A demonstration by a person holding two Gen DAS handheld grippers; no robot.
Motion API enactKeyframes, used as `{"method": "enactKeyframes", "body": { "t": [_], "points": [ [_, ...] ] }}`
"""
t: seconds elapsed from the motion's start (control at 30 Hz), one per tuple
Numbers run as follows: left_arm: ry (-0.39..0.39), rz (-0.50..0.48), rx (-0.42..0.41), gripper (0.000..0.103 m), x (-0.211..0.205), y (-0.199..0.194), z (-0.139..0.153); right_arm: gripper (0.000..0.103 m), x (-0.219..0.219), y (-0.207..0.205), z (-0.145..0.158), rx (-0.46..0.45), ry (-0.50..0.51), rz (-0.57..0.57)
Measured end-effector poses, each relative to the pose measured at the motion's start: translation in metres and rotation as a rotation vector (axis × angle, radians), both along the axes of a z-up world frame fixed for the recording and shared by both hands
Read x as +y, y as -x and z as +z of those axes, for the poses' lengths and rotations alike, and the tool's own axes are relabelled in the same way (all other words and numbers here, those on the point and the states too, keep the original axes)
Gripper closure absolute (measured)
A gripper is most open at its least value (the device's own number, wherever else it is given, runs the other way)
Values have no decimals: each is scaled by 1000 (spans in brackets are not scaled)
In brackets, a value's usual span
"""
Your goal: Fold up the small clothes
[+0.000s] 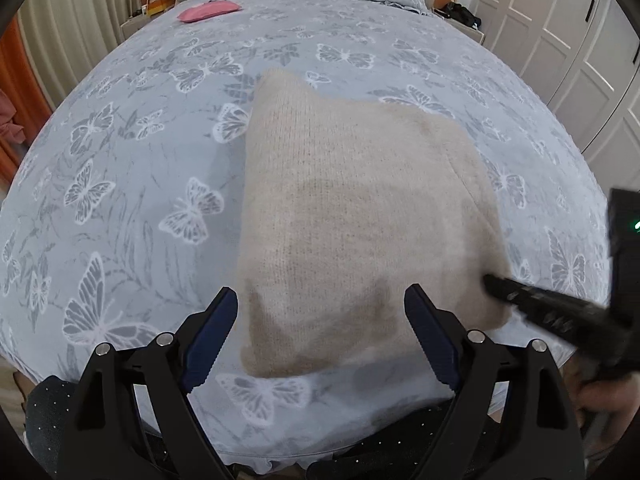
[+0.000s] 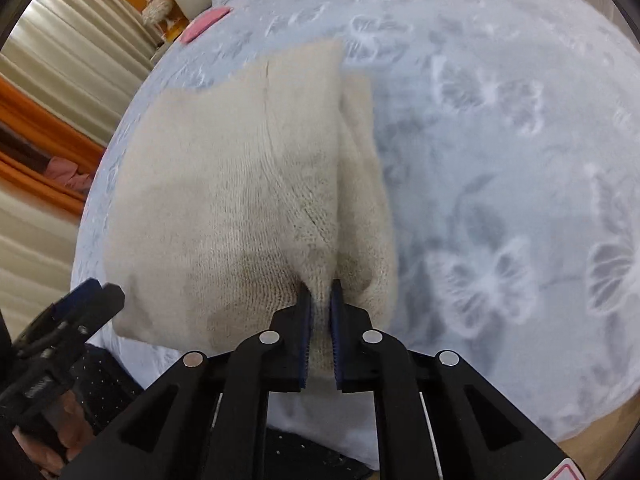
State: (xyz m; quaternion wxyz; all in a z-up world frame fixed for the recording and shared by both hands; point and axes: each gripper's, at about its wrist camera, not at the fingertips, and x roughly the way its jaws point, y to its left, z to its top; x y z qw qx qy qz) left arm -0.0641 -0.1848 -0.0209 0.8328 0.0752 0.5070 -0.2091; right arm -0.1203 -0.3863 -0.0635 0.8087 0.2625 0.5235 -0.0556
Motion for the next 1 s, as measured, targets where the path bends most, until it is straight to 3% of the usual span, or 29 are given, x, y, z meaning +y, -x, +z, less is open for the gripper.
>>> {"method": "enactKeyframes", "body": {
  "t": [0.1, 0.27, 0.37, 0.47, 0.63, 0.73, 0.8, 0.83, 0.87, 0.9, 0.93, 1.0],
  "points": [
    [-3, 5, 2, 20, 2, 0, -1, 80, -1, 3, 16, -21, 4, -26],
    [13, 33, 32, 20, 13, -8, -1, 40, -7, 15, 39, -53, 42, -74],
    [112, 63, 74, 14, 28, -21, 5, 32, -16, 15, 46, -69, 0, -70],
    [222, 120, 198, 13, 43, -48, -4, 27, -21, 1, 35, -45, -56, -66],
    [276, 211, 394, 11, 52, -88, -47, 26, -21, -21, -7, 59, -119, -58],
    [328, 224, 482, 6, 46, -97, -68, 22, -23, -26, -28, 60, -230, -96],
    [347, 204, 509, 6, 40, -100, -77, 26, -25, -27, -36, 36, -295, -128],
    [361, 176, 533, 11, 36, -101, -80, 47, -25, -28, -37, 26, -311, -130],
    [384, 151, 545, 30, 33, -103, -80, 60, -24, -31, -33, 15, -313, -130],
    [382, 140, 542, 37, 32, -105, -77, 63, -21, -33, -25, 2, -293, -124],
    [376, 121, 511, 50, 31, -107, -67, 68, -18, -36, -14, -18, -262, -109],
    [384, 89, 456, 58, 32, -108, -44, 70, -6, -41, 24, -102, -195, -61]
  ]
}}
